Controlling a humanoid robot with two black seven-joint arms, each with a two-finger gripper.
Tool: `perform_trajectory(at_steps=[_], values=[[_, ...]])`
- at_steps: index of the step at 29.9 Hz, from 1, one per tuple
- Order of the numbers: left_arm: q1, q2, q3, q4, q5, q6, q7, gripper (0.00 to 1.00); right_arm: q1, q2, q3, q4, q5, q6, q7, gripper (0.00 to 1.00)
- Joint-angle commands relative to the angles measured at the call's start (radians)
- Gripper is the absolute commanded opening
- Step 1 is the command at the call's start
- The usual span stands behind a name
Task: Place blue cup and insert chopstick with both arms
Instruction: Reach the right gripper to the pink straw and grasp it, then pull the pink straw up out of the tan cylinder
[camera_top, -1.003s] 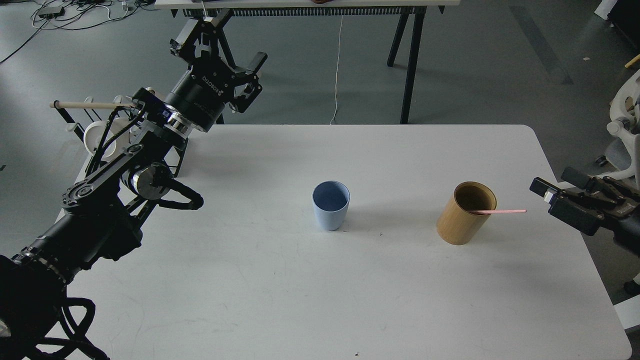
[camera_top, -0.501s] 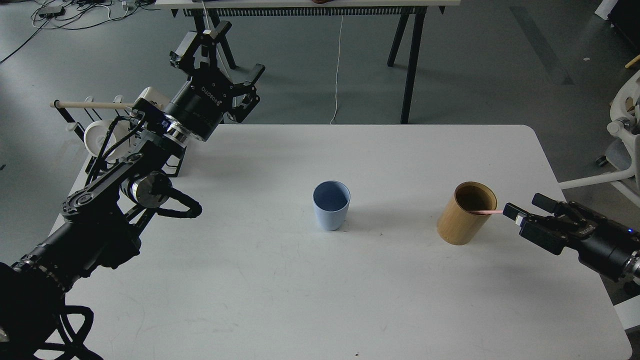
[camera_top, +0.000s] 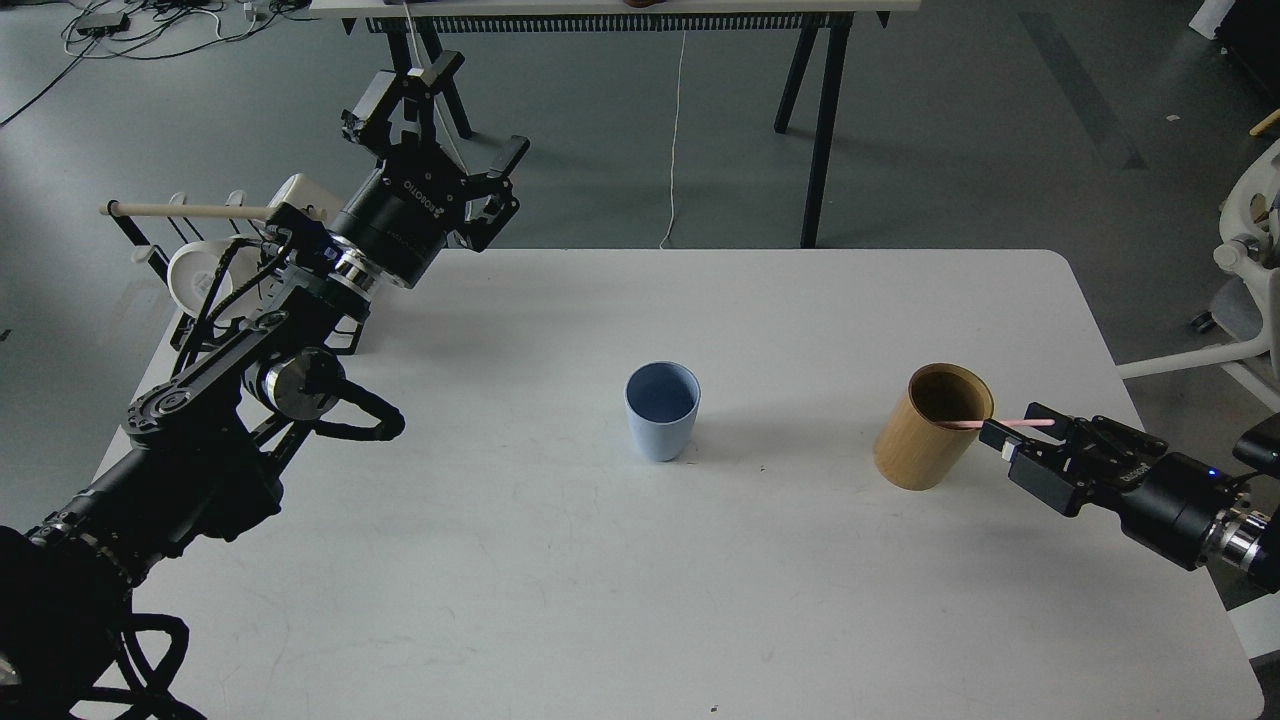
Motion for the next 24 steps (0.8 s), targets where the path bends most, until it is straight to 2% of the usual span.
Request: perform_trajectory(at_steps=[1, 8, 18, 24], values=[[0.000, 0.001, 0.000, 0.000, 0.000, 0.000, 0.000, 0.97, 0.001, 0.004, 0.008, 0.000, 0.000, 0.000, 0.000, 0.52], [0.003, -0.001, 0.002, 0.021, -0.002, 0.000, 0.000, 0.97, 0.001, 0.019, 0.013, -0.015, 0.000, 0.000, 0.000, 0.33], [0.009, -0.001, 0.000, 0.023, -0.002, 0.000, 0.000, 0.97, 0.006, 0.022, 0.014, -0.031, 0.000, 0.000, 0.000, 0.17], [0.012, -0.001, 0.002, 0.023, -0.002, 0.000, 0.000, 0.97, 0.006, 0.016, 0.030, -0.032, 0.000, 0.000, 0.000, 0.12]])
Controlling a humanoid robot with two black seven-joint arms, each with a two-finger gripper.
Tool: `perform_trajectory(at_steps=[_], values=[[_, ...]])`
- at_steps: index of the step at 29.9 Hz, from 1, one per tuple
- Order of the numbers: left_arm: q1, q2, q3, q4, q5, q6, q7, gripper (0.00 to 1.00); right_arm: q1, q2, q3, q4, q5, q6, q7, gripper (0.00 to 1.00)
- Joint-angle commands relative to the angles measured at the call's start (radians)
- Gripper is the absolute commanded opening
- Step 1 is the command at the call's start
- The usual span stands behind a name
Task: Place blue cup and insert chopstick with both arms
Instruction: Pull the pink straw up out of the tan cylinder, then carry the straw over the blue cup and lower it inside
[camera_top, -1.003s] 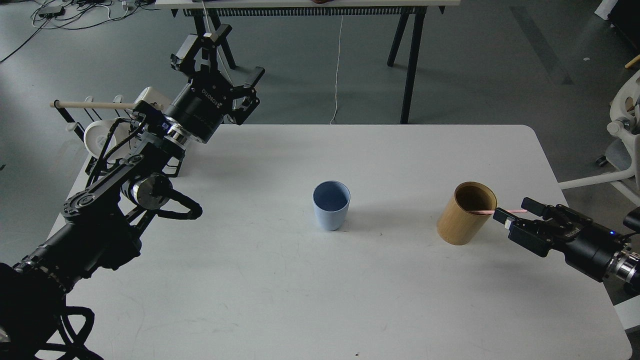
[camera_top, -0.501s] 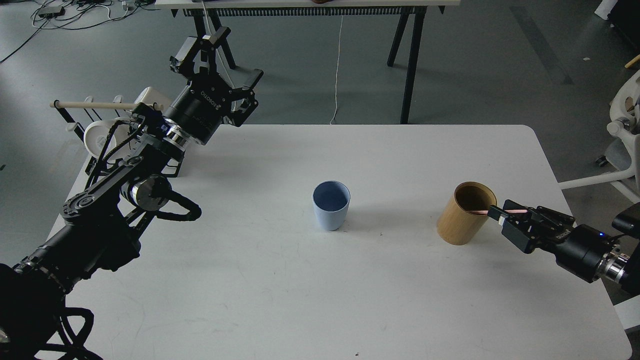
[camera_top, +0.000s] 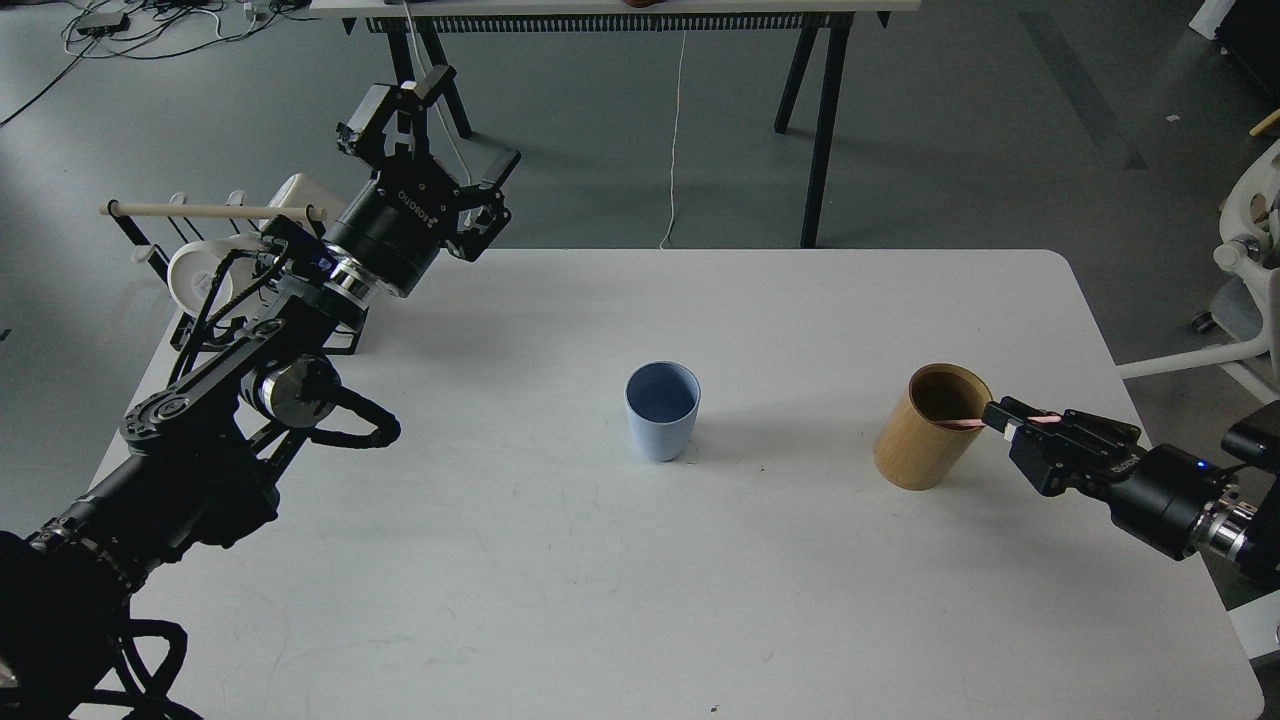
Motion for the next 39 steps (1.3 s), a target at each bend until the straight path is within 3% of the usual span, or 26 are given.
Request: perform_trajectory(at_steps=[1, 16, 30, 34, 39], values=[[0.005, 0.000, 0.001, 0.000, 0.002, 0.000, 0.000, 0.97, 0.000, -0.007, 0.016, -0.002, 0.000, 0.000, 0.000, 0.11], [0.014, -0.002, 0.001, 0.000, 0.000, 0.000, 0.000, 0.97, 0.002, -0.080, 0.145, -0.008, 0.014, 0.000, 0.000, 0.08], [0.023, -0.005, 0.006, 0.024, 0.002, 0.000, 0.000, 0.97, 0.002, -0.255, 0.272, 0.310, 0.095, 0.000, 0.000, 0.04], [0.025, -0.011, 0.008, 0.038, 0.002, 0.000, 0.000, 0.98, -0.004, -0.220, 0.272, 0.331, 0.120, 0.000, 0.000, 0.04], [0.029, -0.012, 0.011, 0.046, 0.003, 0.000, 0.000, 0.98, 0.008, -0.021, 0.240, 0.281, 0.141, 0.000, 0.000, 0.04]])
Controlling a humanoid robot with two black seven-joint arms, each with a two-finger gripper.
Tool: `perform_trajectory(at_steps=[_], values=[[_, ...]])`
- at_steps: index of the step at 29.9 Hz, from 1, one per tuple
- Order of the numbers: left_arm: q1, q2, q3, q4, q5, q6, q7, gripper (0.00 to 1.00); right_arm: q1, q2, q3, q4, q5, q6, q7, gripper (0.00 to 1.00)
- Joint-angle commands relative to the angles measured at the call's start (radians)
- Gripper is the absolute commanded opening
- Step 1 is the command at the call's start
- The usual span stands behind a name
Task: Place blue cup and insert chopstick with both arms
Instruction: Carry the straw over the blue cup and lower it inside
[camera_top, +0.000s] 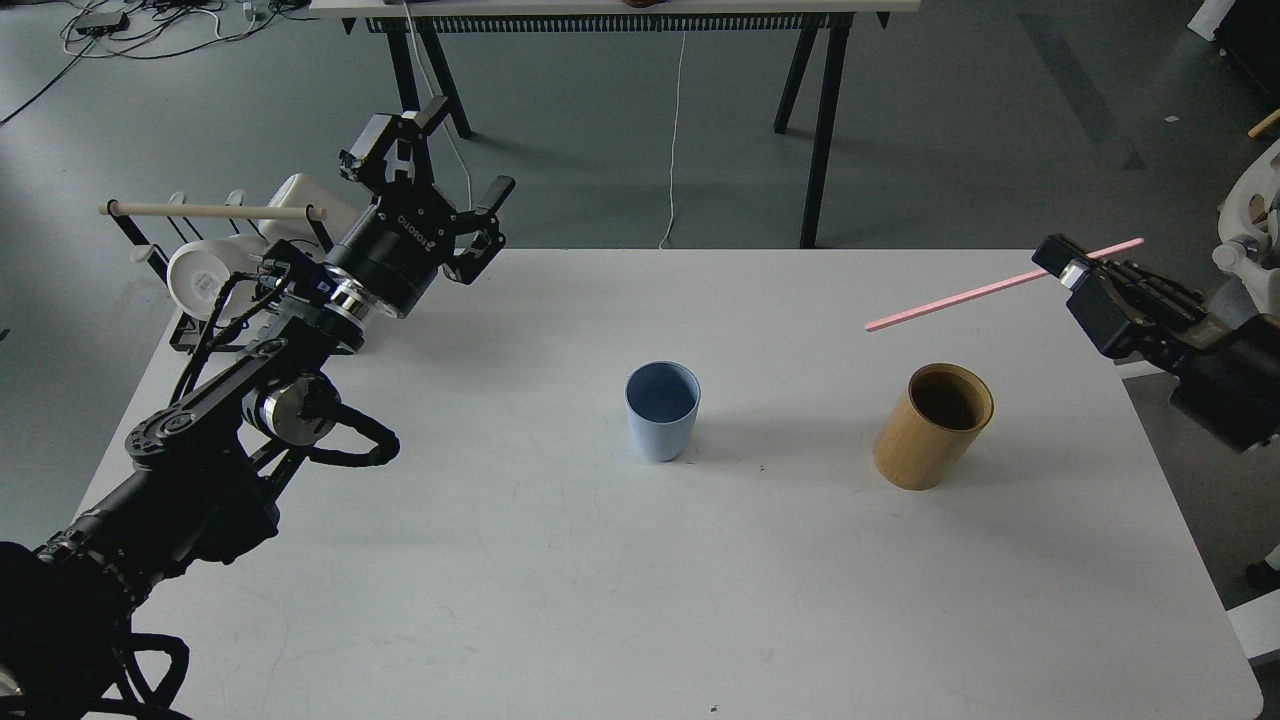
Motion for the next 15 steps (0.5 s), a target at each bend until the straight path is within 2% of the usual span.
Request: perform_trajectory(at_steps=[1, 6, 15], values=[[0.001, -0.002, 0.002, 0.002, 0.001, 0.000, 0.000, 0.98, 0.020, 0.159, -0.022, -0.074, 0.011, 0.000, 0.000, 0.04], [0.001, -0.004, 0.002, 0.002, 0.001, 0.000, 0.000, 0.98, 0.095, 0.335, -0.049, -0.207, -0.003, 0.000, 0.000, 0.04], [0.003, -0.013, 0.004, 0.005, 0.003, 0.000, 0.000, 0.98, 0.262, 0.452, -0.242, -0.295, -0.001, 0.000, 0.000, 0.04]])
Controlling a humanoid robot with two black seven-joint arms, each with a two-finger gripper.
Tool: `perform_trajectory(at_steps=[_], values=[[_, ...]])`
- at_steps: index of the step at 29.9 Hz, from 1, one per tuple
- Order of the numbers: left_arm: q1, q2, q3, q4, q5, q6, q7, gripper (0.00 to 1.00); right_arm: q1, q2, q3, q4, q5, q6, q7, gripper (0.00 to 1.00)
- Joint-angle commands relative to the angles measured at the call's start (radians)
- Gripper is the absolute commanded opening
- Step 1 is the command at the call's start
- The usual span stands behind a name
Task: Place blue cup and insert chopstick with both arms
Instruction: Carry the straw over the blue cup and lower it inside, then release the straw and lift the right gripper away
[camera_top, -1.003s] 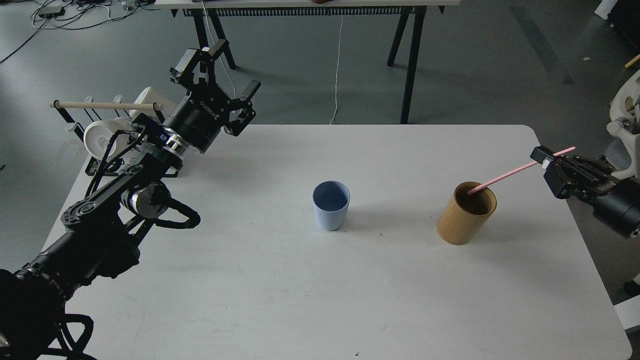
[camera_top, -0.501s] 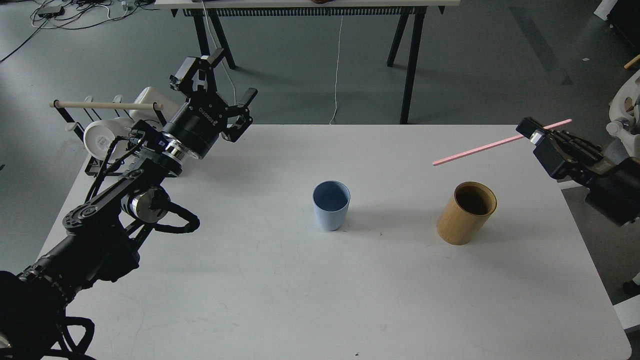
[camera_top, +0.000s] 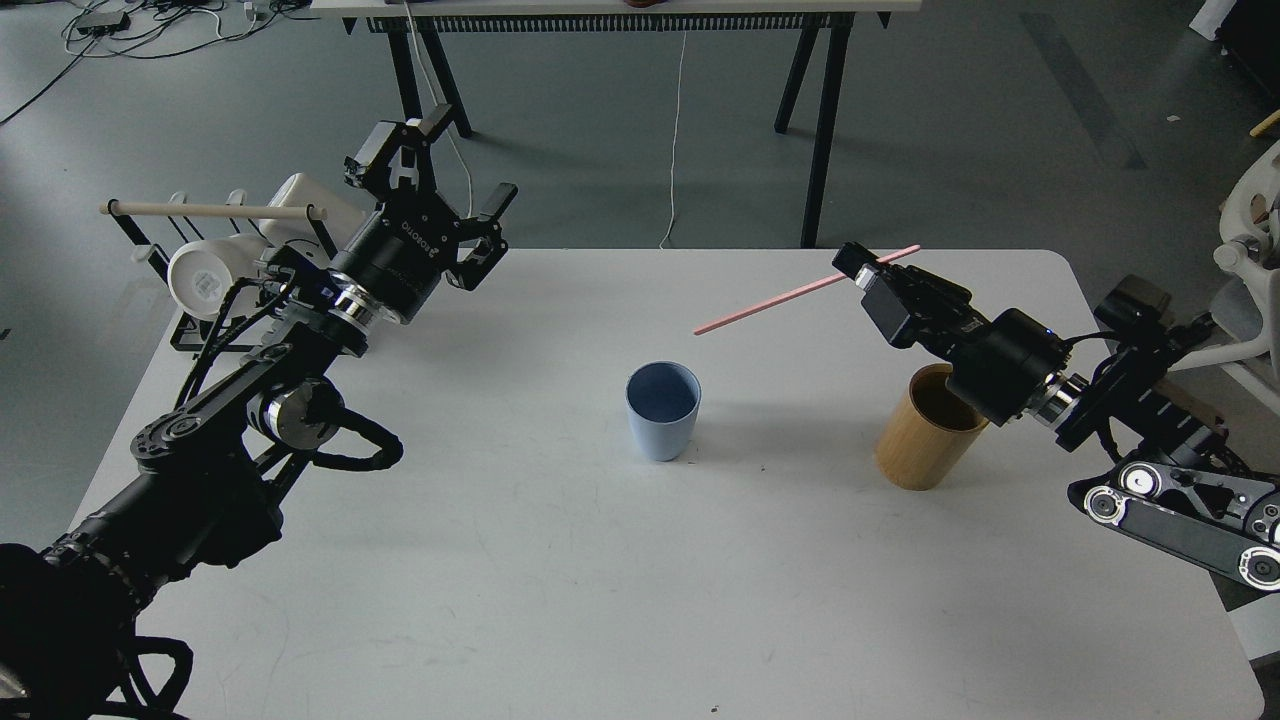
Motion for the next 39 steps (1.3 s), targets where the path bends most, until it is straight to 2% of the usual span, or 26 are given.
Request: perform_trajectory(at_steps=[1, 9, 21, 27, 29, 33, 36, 38, 39], values=[[0.000, -0.003, 0.002, 0.004, 0.001, 0.000, 0.000, 0.98, 0.051, 0.025, -0.066, -0.010, 0.002, 0.000, 0.000, 0.04], [0.011, -0.004, 0.000, 0.006, 0.001, 0.000, 0.000, 0.98, 0.120, 0.029, -0.149, -0.024, 0.001, 0.000, 0.000, 0.04], [0.023, -0.004, 0.000, 0.006, 0.001, 0.000, 0.000, 0.98, 0.145, 0.143, -0.227, -0.129, -0.004, 0.000, 0.000, 0.04], [0.027, -0.004, 0.000, 0.006, 0.001, 0.000, 0.000, 0.98, 0.152, 0.172, -0.249, -0.151, -0.014, 0.000, 0.000, 0.09], [0.027, -0.004, -0.001, 0.006, -0.001, 0.000, 0.000, 0.98, 0.152, 0.172, -0.249, -0.151, -0.014, 0.000, 0.000, 0.16], [0.027, -0.006, 0.000, 0.006, -0.001, 0.000, 0.000, 0.98, 0.155, 0.173, -0.249, -0.149, -0.014, 0.000, 0.000, 0.41], [0.027, -0.007, 0.000, 0.006, -0.001, 0.000, 0.000, 0.98, 0.164, 0.173, -0.249, -0.149, -0.013, 0.000, 0.000, 0.52], [0.027, -0.007, 0.000, 0.006, -0.001, 0.000, 0.000, 0.98, 0.164, 0.172, -0.247, -0.149, -0.013, 0.000, 0.000, 0.55], [0.027, -0.007, 0.000, 0.006, -0.001, 0.000, 0.000, 0.98, 0.168, 0.173, -0.246, -0.148, -0.008, 0.000, 0.000, 0.61]])
